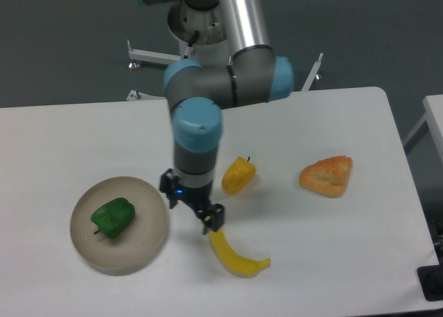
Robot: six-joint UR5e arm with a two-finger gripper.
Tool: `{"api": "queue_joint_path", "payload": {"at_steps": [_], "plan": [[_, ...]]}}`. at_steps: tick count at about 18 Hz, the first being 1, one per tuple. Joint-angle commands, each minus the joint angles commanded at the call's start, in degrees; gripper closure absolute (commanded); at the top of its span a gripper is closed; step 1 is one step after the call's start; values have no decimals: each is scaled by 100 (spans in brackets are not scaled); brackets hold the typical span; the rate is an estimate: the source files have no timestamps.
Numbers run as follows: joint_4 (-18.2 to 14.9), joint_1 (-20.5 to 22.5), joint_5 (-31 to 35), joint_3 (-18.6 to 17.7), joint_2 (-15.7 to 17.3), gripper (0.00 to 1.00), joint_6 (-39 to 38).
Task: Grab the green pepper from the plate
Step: 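Move the gripper across the table over the green pepper on the plate, then lower the gripper onto the green pepper and close it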
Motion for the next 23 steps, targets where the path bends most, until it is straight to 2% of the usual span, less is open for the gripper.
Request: {"api": "queue_joint_path", "payload": {"at_steps": [5, 11, 14, 23], "plan": [[-26, -299, 0, -124, 44, 0, -114], [0, -711, 157, -141, -17, 0, -807], [35, -809, 150, -185, -105, 0, -1151], [35, -941, 141, -203, -237, 0, -1169]]}}
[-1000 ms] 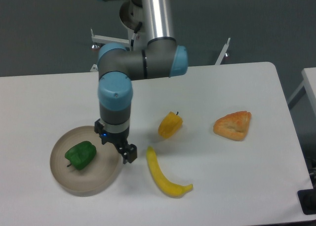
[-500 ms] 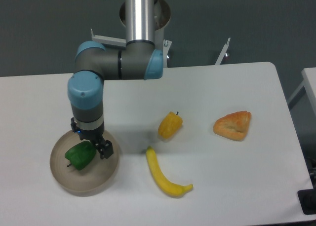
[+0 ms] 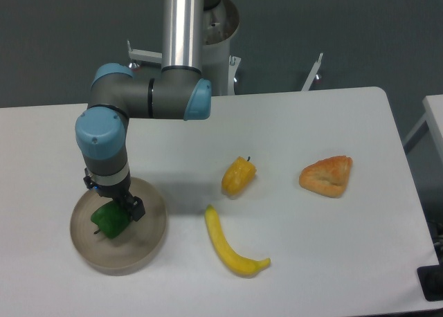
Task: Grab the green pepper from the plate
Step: 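Lower the gripper onto the green pepper and close it, then lift the green pepper off the plate and carry it toward the banana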
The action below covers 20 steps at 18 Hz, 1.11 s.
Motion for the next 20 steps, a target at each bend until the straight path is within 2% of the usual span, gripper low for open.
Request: {"api": "queue_joint_path", "payload": {"at_steps": [13, 14, 16, 20], "plan": [[237, -44, -9, 26, -194, 0, -325], [237, -44, -9, 35, -185, 2, -325], [255, -44, -9, 44, -176, 30, -325], [255, -44, -17, 44, -167, 60, -316]]}}
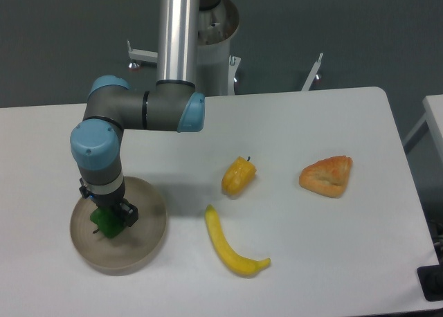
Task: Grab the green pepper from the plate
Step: 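Lift the green pepper off the plate and carry it toward the banana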
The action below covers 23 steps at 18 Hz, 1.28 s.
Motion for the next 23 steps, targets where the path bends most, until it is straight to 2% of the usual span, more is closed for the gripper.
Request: {"api": "queue_joint_path", "payload": {"at_steps": [2, 7, 10, 11, 12, 14, 15, 18, 23], "plan": [[-9, 0, -18, 9, 44, 64, -9], [-44, 184, 0, 193, 263, 64, 123], [-79, 579, 17, 255, 456, 64, 569], [-157, 885, 9, 255, 553, 64, 928], [-289, 1044, 9, 290, 580, 64, 1175], [-718, 1483, 26, 579, 580, 64, 1860], [-799, 1598, 26, 676, 571, 64, 2089], [-826, 1968, 35, 729, 571, 64, 2679], [-817, 2293, 97, 791, 571, 64, 2996]]}}
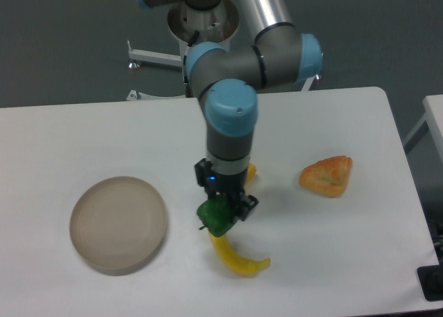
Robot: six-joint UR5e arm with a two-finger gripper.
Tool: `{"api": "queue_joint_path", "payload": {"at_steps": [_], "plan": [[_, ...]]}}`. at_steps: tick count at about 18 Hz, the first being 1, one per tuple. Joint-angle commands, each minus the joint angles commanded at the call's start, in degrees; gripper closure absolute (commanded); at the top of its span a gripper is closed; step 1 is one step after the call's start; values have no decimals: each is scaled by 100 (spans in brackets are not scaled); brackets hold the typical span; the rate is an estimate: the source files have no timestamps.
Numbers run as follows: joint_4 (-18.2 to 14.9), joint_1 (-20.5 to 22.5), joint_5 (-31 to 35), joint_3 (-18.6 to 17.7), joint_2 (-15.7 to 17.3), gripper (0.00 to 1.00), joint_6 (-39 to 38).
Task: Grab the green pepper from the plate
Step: 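Lift the green pepper off the plate and carry it toward the banana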
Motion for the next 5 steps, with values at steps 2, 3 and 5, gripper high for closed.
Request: {"api": "queue_joint_path", "payload": {"at_steps": [2, 3, 5], "plan": [[-9, 106, 0, 0, 9, 64, 132], [-9, 176, 0, 35, 9, 64, 167], [-9, 273, 9, 62, 9, 64, 211]]}}
